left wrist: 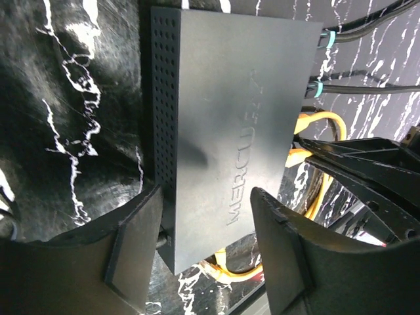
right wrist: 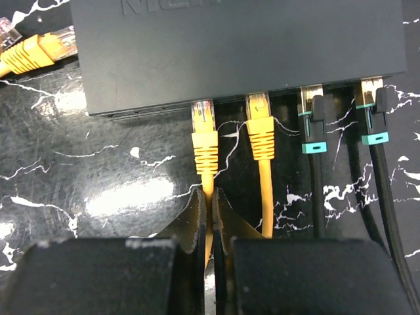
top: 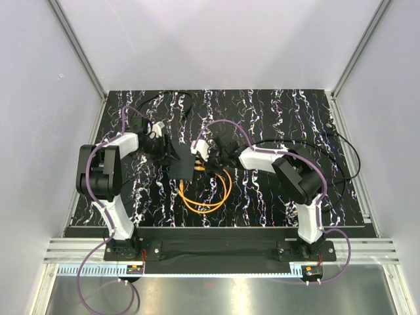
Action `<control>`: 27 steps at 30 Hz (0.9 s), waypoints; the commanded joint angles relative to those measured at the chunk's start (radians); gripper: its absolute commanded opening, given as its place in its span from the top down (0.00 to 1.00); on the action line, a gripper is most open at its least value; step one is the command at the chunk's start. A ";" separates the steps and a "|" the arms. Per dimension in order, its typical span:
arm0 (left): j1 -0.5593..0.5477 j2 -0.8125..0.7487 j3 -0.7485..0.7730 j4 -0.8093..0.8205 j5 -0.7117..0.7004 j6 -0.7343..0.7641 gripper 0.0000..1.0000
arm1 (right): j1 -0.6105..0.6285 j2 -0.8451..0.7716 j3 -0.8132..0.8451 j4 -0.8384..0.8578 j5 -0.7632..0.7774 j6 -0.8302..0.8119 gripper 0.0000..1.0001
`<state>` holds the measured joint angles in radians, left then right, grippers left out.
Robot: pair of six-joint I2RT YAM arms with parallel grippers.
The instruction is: Insert the plug into the switch port
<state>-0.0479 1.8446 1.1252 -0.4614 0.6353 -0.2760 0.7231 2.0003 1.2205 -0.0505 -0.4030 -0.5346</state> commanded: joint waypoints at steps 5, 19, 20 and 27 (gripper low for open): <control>-0.033 0.031 0.038 0.012 0.067 0.021 0.49 | 0.053 0.054 0.112 0.014 -0.003 -0.015 1.00; -0.078 0.035 -0.011 0.038 0.124 0.008 0.78 | 0.102 0.110 0.223 0.018 0.009 0.035 1.00; -0.081 0.036 -0.013 0.041 0.124 0.008 0.78 | 0.102 0.117 0.229 0.018 0.007 0.038 1.00; -0.081 0.038 -0.004 0.044 0.132 0.001 0.73 | 0.104 0.126 0.261 0.008 0.030 0.039 1.00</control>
<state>-0.0475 1.8713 1.1347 -0.4538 0.6010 -0.2359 0.7559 2.0823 1.4158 -0.2771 -0.3214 -0.5037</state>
